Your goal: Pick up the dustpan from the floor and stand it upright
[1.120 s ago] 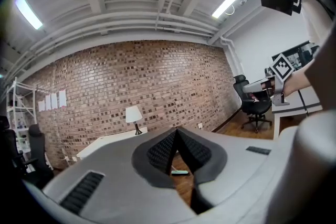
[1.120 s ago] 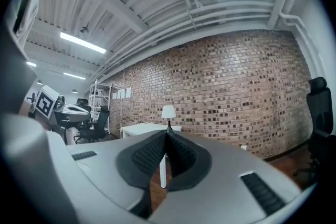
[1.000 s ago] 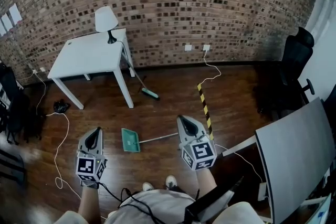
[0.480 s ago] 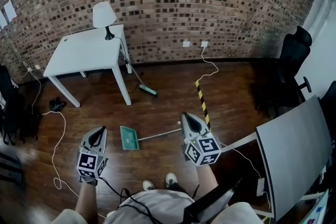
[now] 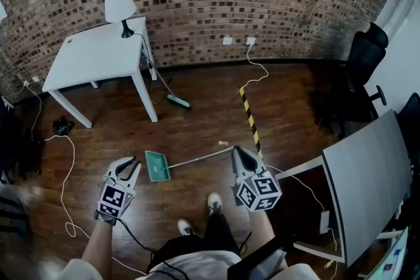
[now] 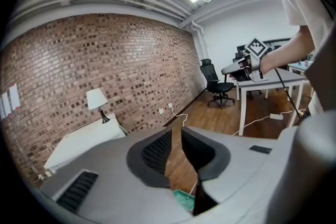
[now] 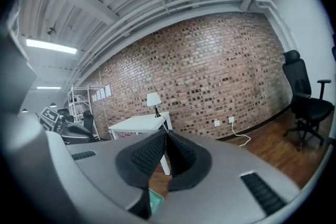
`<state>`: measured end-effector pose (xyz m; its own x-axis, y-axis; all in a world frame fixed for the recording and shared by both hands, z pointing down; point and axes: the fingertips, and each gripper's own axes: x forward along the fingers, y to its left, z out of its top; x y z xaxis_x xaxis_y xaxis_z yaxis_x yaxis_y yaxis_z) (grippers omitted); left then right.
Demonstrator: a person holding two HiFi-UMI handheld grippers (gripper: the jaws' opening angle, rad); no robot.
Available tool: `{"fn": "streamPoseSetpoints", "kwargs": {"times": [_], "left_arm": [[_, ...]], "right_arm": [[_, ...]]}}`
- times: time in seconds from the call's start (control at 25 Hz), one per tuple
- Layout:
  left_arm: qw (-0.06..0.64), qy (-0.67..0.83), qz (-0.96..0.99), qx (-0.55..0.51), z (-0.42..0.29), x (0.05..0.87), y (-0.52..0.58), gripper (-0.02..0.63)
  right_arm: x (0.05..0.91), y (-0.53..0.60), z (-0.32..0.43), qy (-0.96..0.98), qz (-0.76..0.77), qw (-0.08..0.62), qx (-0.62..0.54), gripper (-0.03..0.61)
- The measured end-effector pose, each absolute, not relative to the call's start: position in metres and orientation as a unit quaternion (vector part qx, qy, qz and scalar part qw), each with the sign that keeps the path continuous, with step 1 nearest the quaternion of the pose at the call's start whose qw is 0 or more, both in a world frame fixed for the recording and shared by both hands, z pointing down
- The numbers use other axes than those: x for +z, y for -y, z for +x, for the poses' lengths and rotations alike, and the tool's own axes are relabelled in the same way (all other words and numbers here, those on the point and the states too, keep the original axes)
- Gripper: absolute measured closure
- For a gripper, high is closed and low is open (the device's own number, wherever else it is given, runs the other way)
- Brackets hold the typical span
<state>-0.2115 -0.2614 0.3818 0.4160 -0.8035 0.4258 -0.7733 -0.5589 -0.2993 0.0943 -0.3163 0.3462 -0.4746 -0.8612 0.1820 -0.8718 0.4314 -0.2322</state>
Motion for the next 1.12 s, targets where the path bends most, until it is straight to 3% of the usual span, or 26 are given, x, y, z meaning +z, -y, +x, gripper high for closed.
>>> {"fn": "streamPoseSetpoints", "kwargs": {"times": [0.48, 0.92, 1.12], "left_arm": [[-0.072, -0.272, -0.881, -0.382, -0.139, 0.638, 0.366, 0.495], [-0.102, -0.142, -0.873, -0.455, -0.083, 1.005, 0.454, 0.495], [-0.085, -0.087, -0.859, -0.496, -0.079, 1.139, 0.454, 0.466]], "right_arm": [[0.507, 0.365, 0.152, 0.810, 0.559, 0.069, 0.166, 0.565], [0.753, 0.398, 0.207, 0.806, 0.566, 0.115, 0.128, 0.566], [0.836, 0.418, 0.239, 0.787, 0.600, 0.093, 0.107, 0.566]]}}
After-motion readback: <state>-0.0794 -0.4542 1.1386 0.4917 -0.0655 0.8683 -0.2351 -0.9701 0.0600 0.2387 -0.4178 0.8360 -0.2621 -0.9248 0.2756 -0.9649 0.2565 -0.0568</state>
